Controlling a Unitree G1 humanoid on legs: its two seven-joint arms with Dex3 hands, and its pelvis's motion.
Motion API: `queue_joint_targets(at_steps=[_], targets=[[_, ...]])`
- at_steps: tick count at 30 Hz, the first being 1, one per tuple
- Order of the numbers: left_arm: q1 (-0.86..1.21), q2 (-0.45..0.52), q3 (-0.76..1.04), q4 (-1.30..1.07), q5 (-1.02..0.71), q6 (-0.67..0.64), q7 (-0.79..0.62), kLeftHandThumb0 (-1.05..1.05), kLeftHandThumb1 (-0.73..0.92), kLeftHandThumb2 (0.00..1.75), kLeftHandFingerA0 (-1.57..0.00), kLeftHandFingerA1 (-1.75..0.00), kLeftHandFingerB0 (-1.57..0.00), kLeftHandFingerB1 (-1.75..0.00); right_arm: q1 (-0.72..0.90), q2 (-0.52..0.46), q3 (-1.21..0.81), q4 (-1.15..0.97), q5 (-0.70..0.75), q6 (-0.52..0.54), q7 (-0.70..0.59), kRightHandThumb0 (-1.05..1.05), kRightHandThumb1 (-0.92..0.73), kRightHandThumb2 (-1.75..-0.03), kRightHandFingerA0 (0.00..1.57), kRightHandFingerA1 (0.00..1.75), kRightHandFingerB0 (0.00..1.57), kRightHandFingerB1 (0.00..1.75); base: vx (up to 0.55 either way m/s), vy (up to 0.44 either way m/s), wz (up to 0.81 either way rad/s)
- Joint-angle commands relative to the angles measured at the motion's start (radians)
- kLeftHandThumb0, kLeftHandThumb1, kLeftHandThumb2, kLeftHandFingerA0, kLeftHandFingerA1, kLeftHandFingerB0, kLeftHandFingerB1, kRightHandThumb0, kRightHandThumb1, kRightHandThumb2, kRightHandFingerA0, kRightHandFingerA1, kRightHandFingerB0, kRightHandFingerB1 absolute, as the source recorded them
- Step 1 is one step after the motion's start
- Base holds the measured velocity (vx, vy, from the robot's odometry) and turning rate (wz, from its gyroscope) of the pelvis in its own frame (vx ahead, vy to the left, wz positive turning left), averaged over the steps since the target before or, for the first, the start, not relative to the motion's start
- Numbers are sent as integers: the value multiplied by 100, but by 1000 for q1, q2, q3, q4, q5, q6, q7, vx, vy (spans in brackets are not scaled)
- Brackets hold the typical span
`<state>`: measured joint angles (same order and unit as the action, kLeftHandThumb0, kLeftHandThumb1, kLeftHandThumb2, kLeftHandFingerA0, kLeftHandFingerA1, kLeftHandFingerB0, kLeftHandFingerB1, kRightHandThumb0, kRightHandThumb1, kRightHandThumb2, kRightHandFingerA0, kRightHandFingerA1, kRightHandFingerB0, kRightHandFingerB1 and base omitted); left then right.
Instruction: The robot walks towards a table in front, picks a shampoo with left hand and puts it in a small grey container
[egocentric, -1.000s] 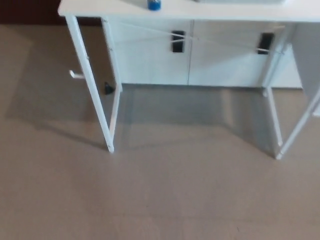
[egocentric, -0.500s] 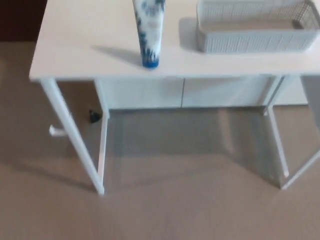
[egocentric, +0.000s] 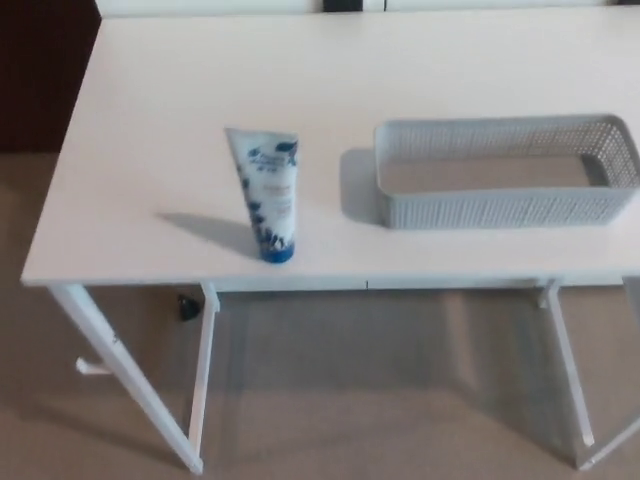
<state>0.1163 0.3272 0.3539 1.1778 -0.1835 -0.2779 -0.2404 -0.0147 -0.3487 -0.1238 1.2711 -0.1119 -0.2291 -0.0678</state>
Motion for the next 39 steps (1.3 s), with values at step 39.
queue_joint_targets(at_steps=[39], targets=[[40,33,-98,-16,76,-101,50,-18,41,88,-33,-59,-10,-48,-75,24,30,59,-11,70,-25,-34,-63,-58,79,52,56,41,73,6,-1]])
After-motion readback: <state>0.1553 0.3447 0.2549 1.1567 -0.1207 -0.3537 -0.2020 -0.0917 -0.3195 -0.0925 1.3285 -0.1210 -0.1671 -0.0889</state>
